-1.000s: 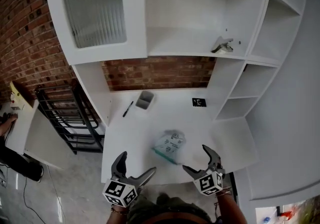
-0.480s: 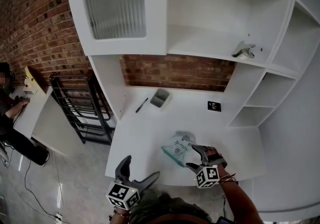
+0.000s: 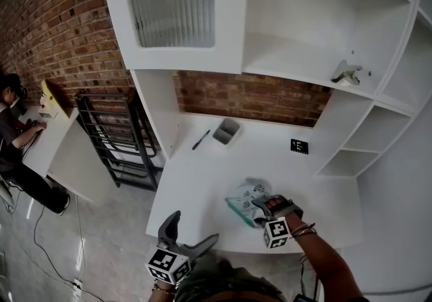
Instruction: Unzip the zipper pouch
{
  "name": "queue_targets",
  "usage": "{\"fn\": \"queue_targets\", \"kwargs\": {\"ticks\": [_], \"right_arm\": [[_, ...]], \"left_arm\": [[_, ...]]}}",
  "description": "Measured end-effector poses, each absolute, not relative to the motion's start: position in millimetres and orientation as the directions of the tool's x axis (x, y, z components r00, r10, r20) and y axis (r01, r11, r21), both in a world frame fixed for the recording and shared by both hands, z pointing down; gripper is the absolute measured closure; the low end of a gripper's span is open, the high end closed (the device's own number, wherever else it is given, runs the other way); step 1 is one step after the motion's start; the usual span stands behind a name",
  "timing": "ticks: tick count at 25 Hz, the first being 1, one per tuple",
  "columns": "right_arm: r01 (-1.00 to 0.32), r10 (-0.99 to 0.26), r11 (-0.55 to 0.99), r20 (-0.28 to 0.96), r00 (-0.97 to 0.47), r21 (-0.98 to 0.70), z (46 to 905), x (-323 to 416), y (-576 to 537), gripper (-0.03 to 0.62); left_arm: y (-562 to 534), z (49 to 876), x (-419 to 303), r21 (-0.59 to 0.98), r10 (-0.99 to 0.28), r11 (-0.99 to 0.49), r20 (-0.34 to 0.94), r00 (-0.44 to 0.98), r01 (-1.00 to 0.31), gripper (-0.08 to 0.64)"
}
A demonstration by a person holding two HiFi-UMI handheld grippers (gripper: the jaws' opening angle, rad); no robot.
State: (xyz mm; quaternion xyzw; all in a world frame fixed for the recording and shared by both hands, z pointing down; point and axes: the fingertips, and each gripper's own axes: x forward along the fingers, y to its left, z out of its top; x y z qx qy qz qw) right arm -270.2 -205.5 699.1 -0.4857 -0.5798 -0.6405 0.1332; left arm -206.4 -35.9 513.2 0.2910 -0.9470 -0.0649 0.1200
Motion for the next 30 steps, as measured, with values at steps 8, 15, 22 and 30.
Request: {"fn": "queue_targets", "kwargs": {"ticks": [8,15,22,30], "right_arm": [[0.746,0.381,-0.356,0.816,-0.434,0.563,719,-269,-195,0.339],[0.764,0.359,-0.379,0.844,-0.399,0.522,737,-264,-192,0.514],[0.766,0.380,-0.339,0.824,-0.420,0.547,726,-273,-186,0.561],[0.816,0.316,-0.364,0.883,-0.346,0.450,742,-277,-189,0.486]], "left_arm": [[-16,513,-210,0.186,-0.527,0.848,0.189,-0.829,-0.497,-0.005],[-4,517,-209,0.187,-0.509,0.858,0.190,-0.839,-0.478,-0.005],[-5,519,-213,0.207,-0.514,0.854,0.191,-0.837,-0.477,-0.005],[-3,520,-214,0.200,-0.514,0.854,0.187,-0.837,-0.480,-0.005]]}}
